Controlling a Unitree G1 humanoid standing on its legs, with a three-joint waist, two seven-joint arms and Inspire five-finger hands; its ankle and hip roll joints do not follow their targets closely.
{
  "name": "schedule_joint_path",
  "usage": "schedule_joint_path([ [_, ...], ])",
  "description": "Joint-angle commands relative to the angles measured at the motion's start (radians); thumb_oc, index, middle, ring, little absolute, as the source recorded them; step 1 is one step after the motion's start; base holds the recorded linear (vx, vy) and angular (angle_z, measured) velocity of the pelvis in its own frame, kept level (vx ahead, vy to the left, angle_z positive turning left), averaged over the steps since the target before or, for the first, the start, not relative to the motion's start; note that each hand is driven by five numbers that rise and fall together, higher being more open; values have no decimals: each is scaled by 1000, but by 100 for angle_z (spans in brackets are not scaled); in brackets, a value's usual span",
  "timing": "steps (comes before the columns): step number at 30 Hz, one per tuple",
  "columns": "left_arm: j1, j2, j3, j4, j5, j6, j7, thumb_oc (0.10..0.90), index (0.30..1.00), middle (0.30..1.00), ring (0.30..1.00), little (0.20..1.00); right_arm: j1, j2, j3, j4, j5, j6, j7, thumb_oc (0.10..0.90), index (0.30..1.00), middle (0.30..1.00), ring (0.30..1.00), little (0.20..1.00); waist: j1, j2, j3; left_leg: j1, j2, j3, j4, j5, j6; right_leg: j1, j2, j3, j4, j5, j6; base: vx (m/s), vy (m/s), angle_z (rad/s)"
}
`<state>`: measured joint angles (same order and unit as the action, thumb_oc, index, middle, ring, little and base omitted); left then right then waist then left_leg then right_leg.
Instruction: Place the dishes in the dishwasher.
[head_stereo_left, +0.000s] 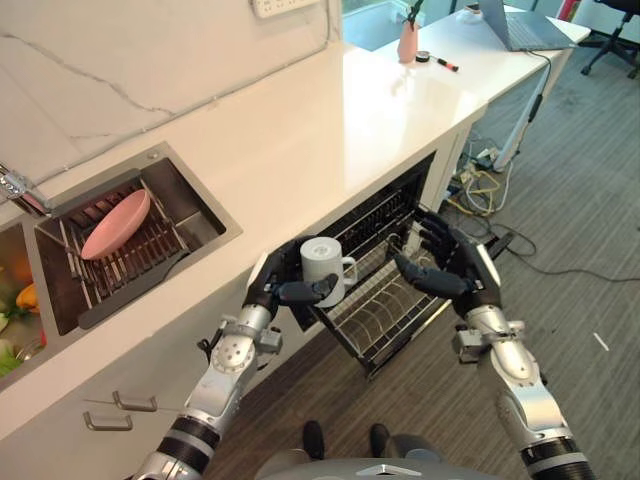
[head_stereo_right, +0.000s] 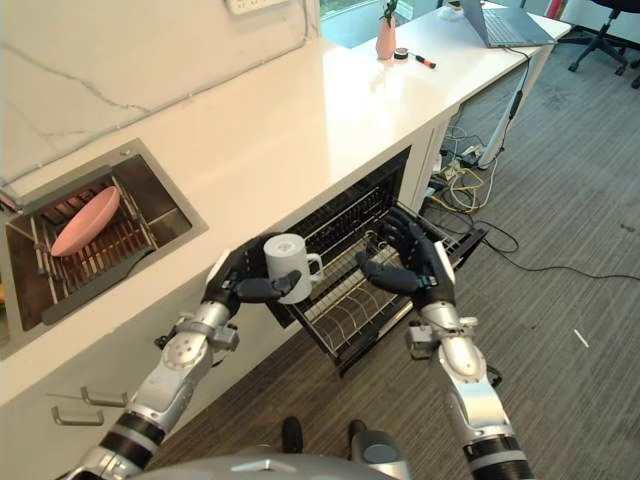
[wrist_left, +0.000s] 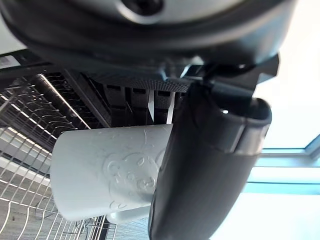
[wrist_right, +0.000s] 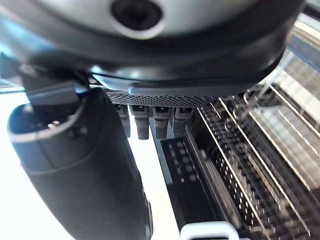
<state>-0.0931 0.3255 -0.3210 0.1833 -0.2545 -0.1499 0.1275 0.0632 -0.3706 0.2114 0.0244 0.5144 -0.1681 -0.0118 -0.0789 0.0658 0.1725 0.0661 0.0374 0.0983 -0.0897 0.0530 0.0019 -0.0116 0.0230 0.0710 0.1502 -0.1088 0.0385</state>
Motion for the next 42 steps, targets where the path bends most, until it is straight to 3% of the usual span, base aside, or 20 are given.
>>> schedule_joint_path([
  [1, -254, 49, 27, 35, 183, -104, 174, 400, 300, 300, 300, 300, -28, 39, 9, -138, 107, -68, 44, 800, 900, 900, 900, 900, 1, -94, -77, 91, -2, 15, 30, -145, -26, 65, -134, 11, -237, 138, 151, 37, -32, -4],
  [3, -282, 53, 15, 46, 242, -92, 211, 400, 300, 300, 300, 300, -32, 39, 28, -143, 127, -70, 35, 800, 900, 900, 900, 900, -2, -95, -77, 93, 0, 18, 29, -145, -27, 65, -133, 11, -237, 138, 152, 22, -17, -1],
  [4, -335, 66, -16, 72, 363, -67, 274, 400, 300, 300, 300, 300, -41, 42, 56, -178, 179, -75, 20, 800, 900, 900, 900, 900, -9, -93, -79, 97, 1, 22, 24, -145, -30, 63, -131, 13, -237, 136, 152, 44, -27, -3],
  [7, -381, 75, -41, 88, 448, -45, 328, 400, 300, 300, 300, 300, -61, 39, 82, -193, 212, -79, -10, 800, 900, 900, 900, 900, -12, -88, -77, 97, 2, 23, 23, -145, -32, 61, -131, 12, -236, 135, 152, 41, -31, -4],
  [9, -457, 79, -88, 126, 582, 6, 413, 400, 300, 300, 300, 300, -96, 36, 133, -234, 269, -88, -50, 800, 900, 900, 900, 900, -19, -75, -73, 95, 3, 23, 20, -142, -36, 56, -130, 9, -236, 134, 151, 49, -43, -3],
  [13, -497, 71, -112, 129, 654, 41, 466, 400, 300, 300, 300, 300, -135, 47, 163, -257, 263, -99, -106, 800, 900, 900, 900, 900, -23, -59, -65, 86, 1, 19, 18, -138, -38, 48, -132, 2, -235, 135, 151, 8, -7, 0],
  [20, -534, 58, -142, 130, 725, 92, 517, 400, 300, 300, 300, 300, -186, 83, 197, -248, 189, -100, -223, 800, 900, 900, 900, 900, -25, -35, -55, 70, -1, 6, 13, -132, -37, 40, -135, -11, -235, 133, 148, 11, 3, 4],
  [29, -518, 28, -153, 135, 762, 130, 631, 400, 300, 300, 300, 300, -235, 137, 190, -240, -47, -149, -419, 800, 900, 900, 900, 900, -20, -19, -54, 75, -2, -19, 6, -130, -36, 59, -138, -35, -236, 123, 142, 29, 9, 7],
  [36, -491, 11, -143, 125, 760, 163, 712, 400, 300, 300, 300, 300, -222, 169, 204, -232, -72, -149, -518, 800, 900, 900, 900, 900, -14, -23, -59, 86, -2, -26, 2, -135, -34, 74, -137, -42, -237, 120, 140, 7, 3, 3],
  [42, -460, -1, -134, 76, 719, 146, 715, 400, 300, 300, 300, 300, -202, 180, 215, -211, -16, -145, -531, 800, 900, 900, 900, 900, -7, -31, -62, 92, -2, -31, 2, -136, -33, 82, -138, -48, -237, 122, 139, 2, 0, 1],
])
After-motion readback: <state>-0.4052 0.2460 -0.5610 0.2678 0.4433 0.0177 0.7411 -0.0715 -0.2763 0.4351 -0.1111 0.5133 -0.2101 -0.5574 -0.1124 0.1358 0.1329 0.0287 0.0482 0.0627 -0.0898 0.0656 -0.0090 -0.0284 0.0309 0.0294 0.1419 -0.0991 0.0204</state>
